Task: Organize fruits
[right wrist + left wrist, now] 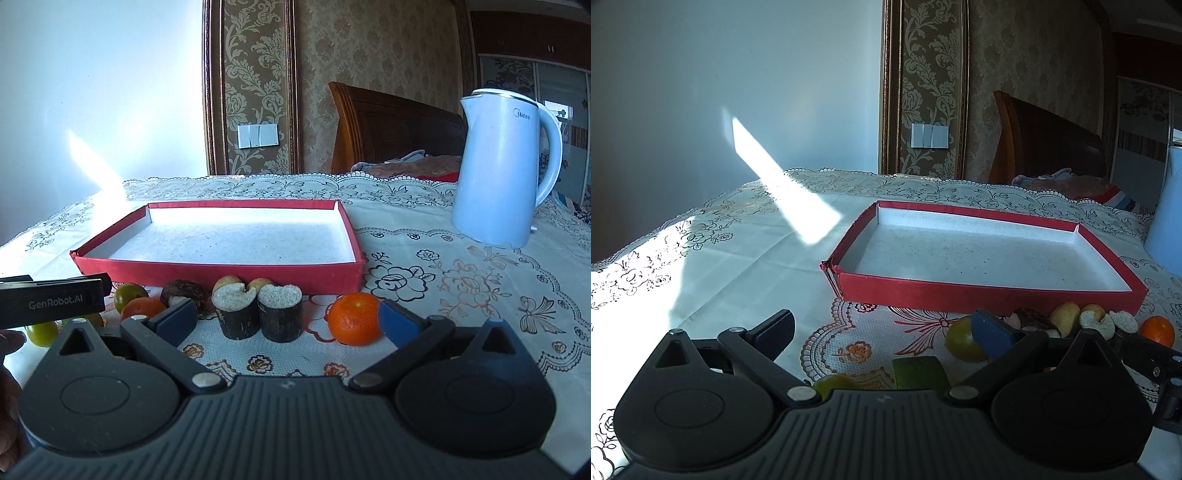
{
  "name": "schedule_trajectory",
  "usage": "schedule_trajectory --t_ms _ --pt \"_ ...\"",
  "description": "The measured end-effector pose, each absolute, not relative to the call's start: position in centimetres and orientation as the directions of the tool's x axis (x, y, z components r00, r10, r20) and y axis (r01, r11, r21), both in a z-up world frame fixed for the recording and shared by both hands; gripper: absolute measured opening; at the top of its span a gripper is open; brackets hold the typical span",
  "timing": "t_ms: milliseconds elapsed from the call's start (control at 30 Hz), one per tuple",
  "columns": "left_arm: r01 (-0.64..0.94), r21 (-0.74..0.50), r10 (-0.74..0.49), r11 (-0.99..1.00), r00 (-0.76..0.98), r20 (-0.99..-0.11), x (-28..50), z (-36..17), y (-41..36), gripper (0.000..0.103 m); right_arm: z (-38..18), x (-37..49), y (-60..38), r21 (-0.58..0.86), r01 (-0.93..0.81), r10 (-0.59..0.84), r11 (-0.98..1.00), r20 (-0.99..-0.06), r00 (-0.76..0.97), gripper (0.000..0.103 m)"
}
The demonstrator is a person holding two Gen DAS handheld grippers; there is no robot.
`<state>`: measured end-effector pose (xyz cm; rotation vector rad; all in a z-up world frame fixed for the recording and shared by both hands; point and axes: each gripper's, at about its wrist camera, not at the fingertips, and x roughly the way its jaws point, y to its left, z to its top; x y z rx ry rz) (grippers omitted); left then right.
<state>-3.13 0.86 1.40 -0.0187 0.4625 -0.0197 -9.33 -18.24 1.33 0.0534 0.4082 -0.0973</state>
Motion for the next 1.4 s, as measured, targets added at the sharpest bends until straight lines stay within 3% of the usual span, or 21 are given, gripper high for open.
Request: schedule_trajectory --t_ms 1400 --pt "0.003 -0.014 -0.009 1.000 0.899 -0.438 -3.29 1.18 0.86 0.103 1.37 -9.73 -18.16 0.031 0.102 -0.083 0.994 -0.375 0.923 0.103"
